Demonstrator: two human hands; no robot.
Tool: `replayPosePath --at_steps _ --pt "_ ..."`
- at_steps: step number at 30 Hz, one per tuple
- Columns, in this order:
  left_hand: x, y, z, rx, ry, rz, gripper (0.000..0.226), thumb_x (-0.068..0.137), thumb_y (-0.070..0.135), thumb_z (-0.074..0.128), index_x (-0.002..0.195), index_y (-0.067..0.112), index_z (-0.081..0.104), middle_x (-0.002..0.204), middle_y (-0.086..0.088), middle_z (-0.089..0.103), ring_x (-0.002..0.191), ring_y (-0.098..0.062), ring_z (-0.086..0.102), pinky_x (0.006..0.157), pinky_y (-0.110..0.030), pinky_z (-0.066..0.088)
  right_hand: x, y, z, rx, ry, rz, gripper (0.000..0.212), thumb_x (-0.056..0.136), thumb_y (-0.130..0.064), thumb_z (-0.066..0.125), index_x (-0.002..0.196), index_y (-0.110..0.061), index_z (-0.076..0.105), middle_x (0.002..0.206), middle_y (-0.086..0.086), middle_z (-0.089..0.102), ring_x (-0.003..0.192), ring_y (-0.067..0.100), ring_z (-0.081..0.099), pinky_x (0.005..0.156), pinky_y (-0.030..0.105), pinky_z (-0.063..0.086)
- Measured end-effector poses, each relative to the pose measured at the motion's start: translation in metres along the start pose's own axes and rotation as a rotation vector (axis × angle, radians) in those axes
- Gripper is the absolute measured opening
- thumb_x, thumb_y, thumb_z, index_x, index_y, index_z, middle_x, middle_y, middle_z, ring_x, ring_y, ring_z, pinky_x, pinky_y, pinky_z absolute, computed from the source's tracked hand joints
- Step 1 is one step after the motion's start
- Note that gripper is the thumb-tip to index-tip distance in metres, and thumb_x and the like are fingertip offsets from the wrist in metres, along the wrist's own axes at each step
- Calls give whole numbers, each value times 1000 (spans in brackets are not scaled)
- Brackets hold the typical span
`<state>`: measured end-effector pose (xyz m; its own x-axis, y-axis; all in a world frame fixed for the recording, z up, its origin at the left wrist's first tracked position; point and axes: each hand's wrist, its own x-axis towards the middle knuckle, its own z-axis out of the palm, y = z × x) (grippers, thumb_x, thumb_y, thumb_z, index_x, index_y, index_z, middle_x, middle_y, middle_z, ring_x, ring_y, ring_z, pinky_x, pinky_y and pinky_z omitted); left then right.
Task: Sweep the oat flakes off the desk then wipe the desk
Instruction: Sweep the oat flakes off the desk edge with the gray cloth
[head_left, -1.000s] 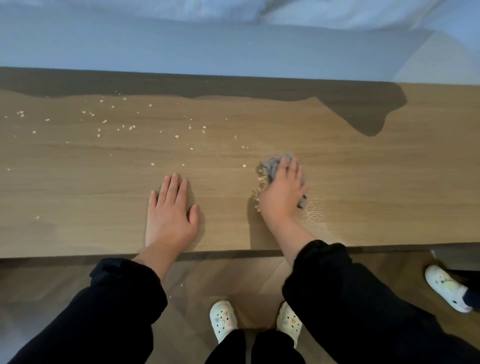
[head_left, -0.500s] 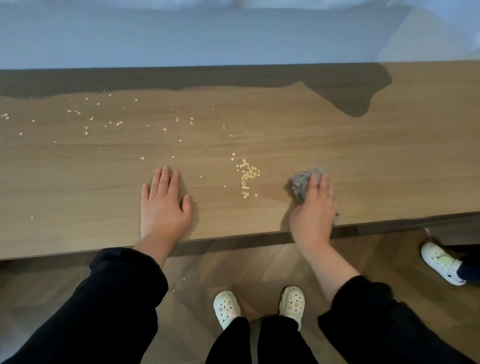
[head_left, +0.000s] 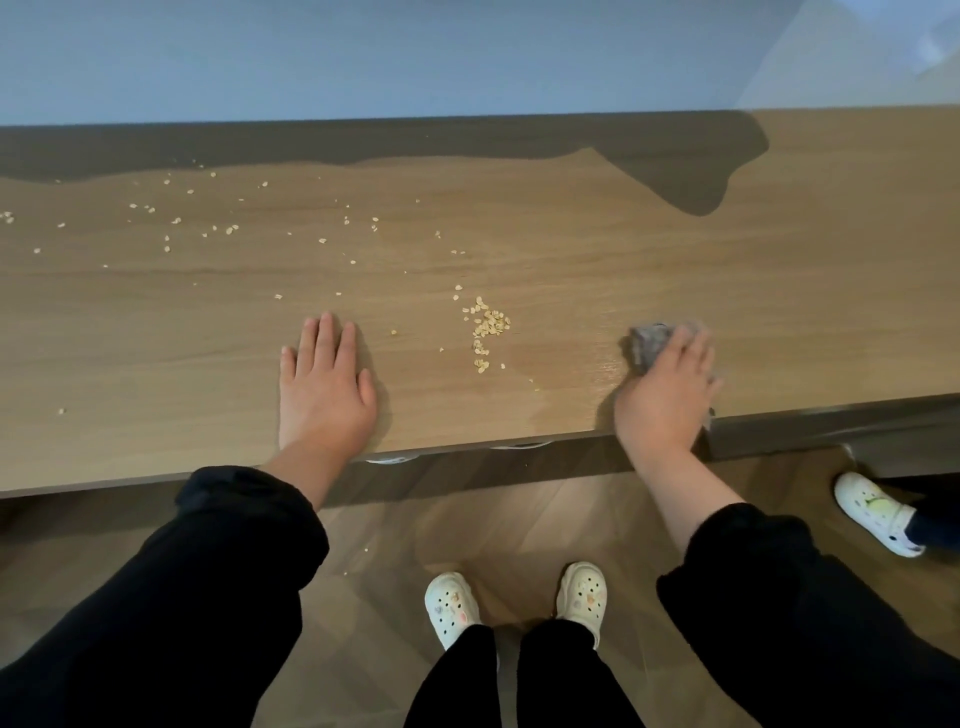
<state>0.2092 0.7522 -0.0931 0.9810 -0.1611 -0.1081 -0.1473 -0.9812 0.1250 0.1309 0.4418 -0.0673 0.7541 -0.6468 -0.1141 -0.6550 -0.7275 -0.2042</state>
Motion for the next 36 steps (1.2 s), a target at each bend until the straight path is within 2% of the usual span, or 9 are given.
replayPosePath --at_steps 4,7,10,12,17,20,25,30,36 --pt "2 -3 -3 -7 -30 22 60 99 31 31 153 11 15 161 -11 6 149 -26 -1 120 -47 4 -29 -50 15 -105 -134 -312 67 102 -35 31 155 -9 -3 162 17 -4 149 34 0 120 46 4" --pt "6 -16 -8 -96 -56 86 57 99 28 40 151 12 24 161 -11 12 148 -27 6 119 -46 7 -15 -40 1 -230 -201 -439 67 102 -49 17 155 -11 1 162 14 -7 149 32 3 122 45 9" --pt "13 -45 -16 -112 -6 131 51 96 19 48 145 8 40 156 -14 26 141 -35 25 116 -51 19 -1 -19 -9 -354 -106 -634 68 98 -46 10 153 -8 16 161 13 -11 149 30 -5 119 45 0" --pt "16 -63 -18 -77 -1 91 51 98 21 45 147 9 36 158 -14 22 144 -33 19 118 -50 16 2 -14 -10 -317 -146 -676 64 97 -40 14 153 -7 19 158 9 -16 148 24 -13 119 42 -4" --pt "13 -74 -10 -111 47 38 54 99 26 41 151 14 29 160 -8 15 149 -20 4 120 -40 4 -19 -25 9 -100 -222 -547 60 101 -28 30 155 -21 6 160 2 -14 148 19 -13 122 44 -1" --pt "14 -75 -10 -141 58 41 54 98 26 44 150 15 32 160 -7 17 149 -19 6 121 -40 5 -34 -49 26 -59 -108 -359 58 102 -32 28 155 -16 9 163 9 -3 150 25 -3 119 40 -4" --pt "14 -75 -8 -141 71 45 59 92 35 34 148 15 36 159 -8 21 148 -20 10 120 -40 7 -40 -112 37 23 -39 5 62 102 -31 31 155 -9 8 162 16 -2 149 33 1 121 48 2" --pt "14 -78 -8 -144 65 44 62 90 38 31 148 17 36 159 -7 21 148 -19 10 120 -39 7 -27 -190 47 75 -72 -91 63 102 -29 31 155 -9 3 161 17 -7 149 34 -2 121 48 1" --pt "15 -78 -7 -156 69 46 65 88 41 26 147 17 36 159 -7 22 148 -19 11 120 -41 9 -9 -146 42 34 -63 -177 71 93 -27 32 154 -11 -2 161 12 -12 149 30 -6 121 48 3"
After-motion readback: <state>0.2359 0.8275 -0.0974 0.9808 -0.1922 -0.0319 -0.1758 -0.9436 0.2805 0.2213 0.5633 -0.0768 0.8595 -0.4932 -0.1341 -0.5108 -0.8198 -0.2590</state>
